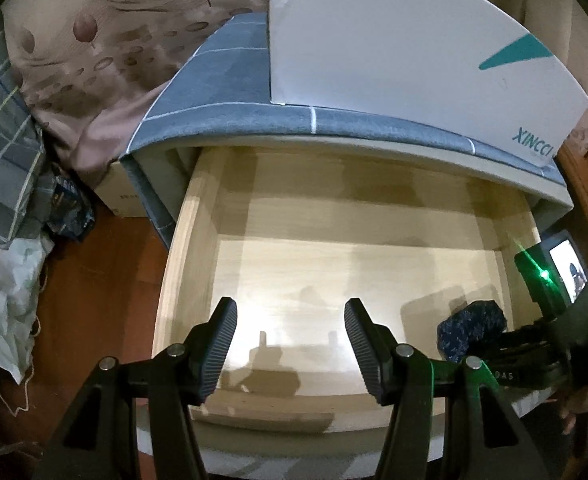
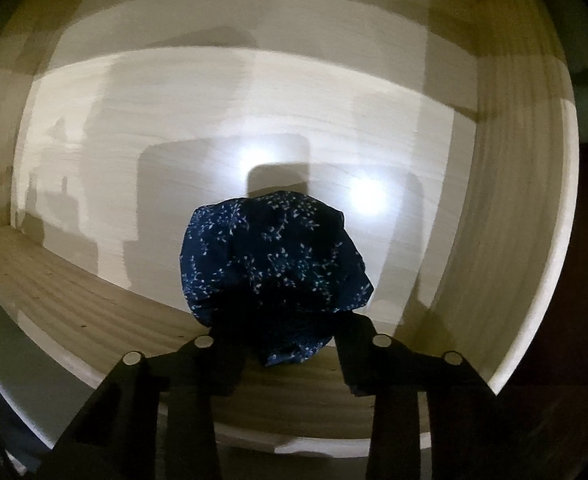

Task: Take underwear out of drawer
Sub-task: 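Lift the dark blue floral underwear with the right gripper out of the drawer, then lower the blue floral underwear into the white box and open the right gripper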

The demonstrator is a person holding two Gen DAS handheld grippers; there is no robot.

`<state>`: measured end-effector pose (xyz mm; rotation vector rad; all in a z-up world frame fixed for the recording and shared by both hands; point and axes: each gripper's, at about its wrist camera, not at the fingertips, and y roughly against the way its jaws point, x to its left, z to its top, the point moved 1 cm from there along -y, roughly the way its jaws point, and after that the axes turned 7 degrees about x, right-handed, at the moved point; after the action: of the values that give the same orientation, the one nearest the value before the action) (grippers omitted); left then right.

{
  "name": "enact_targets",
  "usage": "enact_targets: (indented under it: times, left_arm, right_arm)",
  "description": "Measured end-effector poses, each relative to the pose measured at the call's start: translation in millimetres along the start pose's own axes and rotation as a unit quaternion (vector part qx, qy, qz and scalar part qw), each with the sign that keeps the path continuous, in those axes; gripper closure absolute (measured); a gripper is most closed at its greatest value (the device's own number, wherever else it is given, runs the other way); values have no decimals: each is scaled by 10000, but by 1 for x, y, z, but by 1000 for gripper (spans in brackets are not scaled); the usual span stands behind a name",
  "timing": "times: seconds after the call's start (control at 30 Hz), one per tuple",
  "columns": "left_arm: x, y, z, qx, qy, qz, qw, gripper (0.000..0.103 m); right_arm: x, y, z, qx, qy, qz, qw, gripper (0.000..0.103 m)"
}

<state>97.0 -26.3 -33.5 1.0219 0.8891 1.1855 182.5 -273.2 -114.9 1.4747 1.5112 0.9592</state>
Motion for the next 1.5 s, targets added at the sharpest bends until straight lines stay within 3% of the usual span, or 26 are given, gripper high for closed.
enact_targets:
  times: [0.23,0.77,0.83,1.23,1.5]
  left_arm:
    - [0,0,1,-29,-23,107,9999,46]
    - [8,-1,1,-35,186,109,9998,46]
    - [8,0,1,-31,199,122,9997,46]
    - [13,1,-1,-75,245,217,9994,46]
    - [14,2,-1,-104,264,233,9993,46]
  right_arm:
    - [11,5,-4,-418,-14,-7,9991,82]
    - [33,35,-51,-1611,-162,-618,9849,83]
    - [39,38,-79,-1760,-229,-631,9821,83]
    - [47,83,-135,-2705,-405,-720,9592,83]
    - [59,117,-198,-3203,-523,-481,9447,83]
